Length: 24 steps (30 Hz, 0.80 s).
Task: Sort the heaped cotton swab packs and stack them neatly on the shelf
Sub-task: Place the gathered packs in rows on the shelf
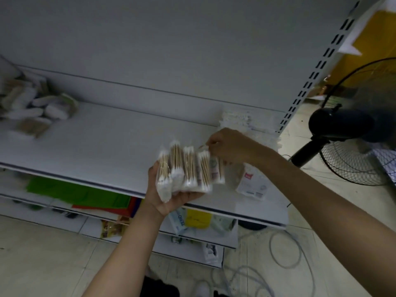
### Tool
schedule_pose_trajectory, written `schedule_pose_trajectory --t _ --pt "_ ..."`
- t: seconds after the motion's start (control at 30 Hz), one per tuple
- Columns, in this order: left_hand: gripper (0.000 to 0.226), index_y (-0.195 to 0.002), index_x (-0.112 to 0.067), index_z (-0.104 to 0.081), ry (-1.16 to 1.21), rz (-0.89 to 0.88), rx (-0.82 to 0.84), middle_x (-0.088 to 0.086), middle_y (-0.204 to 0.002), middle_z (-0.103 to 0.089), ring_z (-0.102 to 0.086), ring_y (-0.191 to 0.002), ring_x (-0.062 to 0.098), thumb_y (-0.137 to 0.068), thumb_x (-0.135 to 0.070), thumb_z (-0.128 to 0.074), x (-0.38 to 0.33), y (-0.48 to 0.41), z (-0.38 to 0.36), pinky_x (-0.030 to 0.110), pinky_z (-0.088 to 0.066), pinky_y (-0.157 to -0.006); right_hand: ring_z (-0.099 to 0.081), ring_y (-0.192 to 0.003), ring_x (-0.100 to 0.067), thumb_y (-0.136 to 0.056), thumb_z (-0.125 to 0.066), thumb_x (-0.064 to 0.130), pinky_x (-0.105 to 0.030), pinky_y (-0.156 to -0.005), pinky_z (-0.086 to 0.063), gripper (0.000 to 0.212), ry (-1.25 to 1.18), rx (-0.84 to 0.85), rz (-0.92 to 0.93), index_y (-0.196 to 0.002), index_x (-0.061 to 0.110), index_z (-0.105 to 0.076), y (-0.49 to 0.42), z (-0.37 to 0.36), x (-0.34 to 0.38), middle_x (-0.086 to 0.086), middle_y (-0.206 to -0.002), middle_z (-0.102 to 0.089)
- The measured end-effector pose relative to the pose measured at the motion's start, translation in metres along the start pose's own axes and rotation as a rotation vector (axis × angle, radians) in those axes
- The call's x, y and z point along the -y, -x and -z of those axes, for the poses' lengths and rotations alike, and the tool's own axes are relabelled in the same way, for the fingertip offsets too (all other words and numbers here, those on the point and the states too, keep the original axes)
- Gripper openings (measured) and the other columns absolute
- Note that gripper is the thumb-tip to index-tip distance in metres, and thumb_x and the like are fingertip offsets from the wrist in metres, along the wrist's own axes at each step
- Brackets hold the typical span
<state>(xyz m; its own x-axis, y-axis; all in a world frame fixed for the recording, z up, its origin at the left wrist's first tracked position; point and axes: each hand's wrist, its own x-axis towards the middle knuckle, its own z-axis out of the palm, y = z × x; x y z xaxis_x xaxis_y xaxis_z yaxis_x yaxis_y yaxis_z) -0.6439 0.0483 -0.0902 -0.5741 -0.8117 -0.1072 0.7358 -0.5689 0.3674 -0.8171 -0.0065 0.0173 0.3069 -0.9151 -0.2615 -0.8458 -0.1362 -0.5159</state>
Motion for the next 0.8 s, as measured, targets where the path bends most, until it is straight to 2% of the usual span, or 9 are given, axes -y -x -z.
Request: schedule_pose_trajectory --t 0.03,0.1,0.17,0.2,0.27,0.4,0.6,0.7,0.8 --pt "0.051 -0.115 -0.011 -0.07 -0.015 -0.015 0.042 0.014 -0.122 -0.065 -0.06 -0.116 0.033 -0.074 -0.04 -0.077 -0.003 0.001 0.002 0.059 -0.045 -0.094 -0.062 -0.068 -0.016 -0.091 -0.058 0.029 -0.012 -0.05 -0.045 0.03 -0.018 0.003 0.012 -0.101 0.004 -0.07 -0.001 0.007 0.002 -0.014 -0.096 -0.07" --pt "0.051 -0.122 -0.012 -0.066 0.005 -0.085 0.105 0.012 -0.13 -0.061 -0.054 -0.123 0.032 -0.08 -0.041 -0.07 -0.01 -0.002 0.001 0.062 -0.037 -0.104 -0.062 -0.07 -0.016 -0.088 -0.064 0.031 -0.015 -0.059 -0.049 0.031 -0.064 -0.118 0.02 -0.1 0.003 -0.071 0.001 0.026 0.002 -0.011 -0.09 -0.069" --pt "0.064 -0.113 -0.017 -0.072 -0.093 -0.153 -0.045 0.01 -0.124 -0.065 -0.062 -0.113 0.031 -0.057 -0.042 -0.088 -0.018 -0.012 0.001 0.058 -0.042 -0.097 -0.066 -0.086 -0.021 -0.084 -0.069 0.03 -0.032 -0.079 -0.056 0.033 -0.16 -0.269 -0.002 -0.107 0.007 -0.067 0.006 0.047 -0.008 -0.01 -0.102 -0.068" --pt "0.072 -0.11 -0.017 -0.073 -0.11 -0.157 -0.112 0.011 -0.123 -0.065 -0.065 -0.108 0.031 -0.045 -0.042 -0.093 -0.021 -0.018 0.001 0.055 -0.044 -0.094 -0.066 -0.091 -0.022 -0.082 -0.072 0.028 -0.039 -0.082 -0.056 0.031 -0.209 -0.313 -0.007 -0.106 0.009 -0.065 0.01 0.057 -0.014 -0.009 -0.105 -0.068" --pt "0.079 -0.111 -0.017 -0.072 -0.095 -0.139 -0.145 0.011 -0.125 -0.063 -0.064 -0.108 0.031 -0.04 -0.039 -0.095 -0.021 -0.025 0.001 0.052 -0.046 -0.094 -0.066 -0.092 -0.02 -0.078 -0.076 0.026 -0.037 -0.082 -0.055 0.027 -0.196 -0.359 0.006 -0.098 0.013 -0.062 0.018 0.068 -0.023 -0.006 -0.103 -0.069" --pt "0.074 -0.116 -0.015 -0.07 -0.026 -0.124 -0.143 0.014 -0.132 -0.058 -0.058 -0.118 0.037 -0.049 -0.036 -0.092 -0.014 -0.031 0.01 0.061 -0.039 -0.1 -0.061 -0.084 -0.013 -0.076 -0.077 0.032 -0.024 -0.075 -0.046 0.025 0.028 -0.407 0.039 -0.093 0.017 -0.066 0.02 0.053 -0.033 0.003 -0.092 -0.064" --pt "0.082 -0.122 -0.017 -0.065 -0.016 -0.087 -0.12 0.013 -0.136 -0.056 -0.053 -0.124 0.037 -0.048 -0.035 -0.093 -0.017 -0.032 0.013 0.062 -0.03 -0.107 -0.06 -0.09 -0.018 -0.082 -0.07 0.039 -0.033 -0.087 -0.035 0.03 0.37 -0.495 0.105 -0.103 0.018 -0.067 0.002 0.018 -0.047 0.001 -0.096 -0.065" --pt "0.076 -0.113 -0.017 -0.072 -0.019 -0.052 -0.126 0.012 -0.131 -0.06 -0.051 -0.126 0.035 -0.042 -0.036 -0.094 -0.018 -0.031 0.015 0.058 -0.026 -0.112 -0.059 -0.087 -0.022 -0.084 -0.067 0.037 -0.036 -0.084 -0.031 0.023 0.574 -0.588 0.167 -0.093 0.016 -0.065 -0.005 0.01 -0.048 0.0 -0.09 -0.065" --pt "0.075 -0.11 -0.017 -0.074 -0.014 -0.045 -0.117 0.012 -0.128 -0.062 -0.055 -0.122 0.034 -0.041 -0.037 -0.095 -0.019 -0.031 0.014 0.062 -0.031 -0.105 -0.058 -0.08 -0.028 -0.078 -0.074 0.03 -0.038 -0.077 -0.033 0.019 0.706 -0.581 0.179 -0.081 0.012 -0.068 -0.009 0.008 -0.052 -0.006 -0.083 -0.065"
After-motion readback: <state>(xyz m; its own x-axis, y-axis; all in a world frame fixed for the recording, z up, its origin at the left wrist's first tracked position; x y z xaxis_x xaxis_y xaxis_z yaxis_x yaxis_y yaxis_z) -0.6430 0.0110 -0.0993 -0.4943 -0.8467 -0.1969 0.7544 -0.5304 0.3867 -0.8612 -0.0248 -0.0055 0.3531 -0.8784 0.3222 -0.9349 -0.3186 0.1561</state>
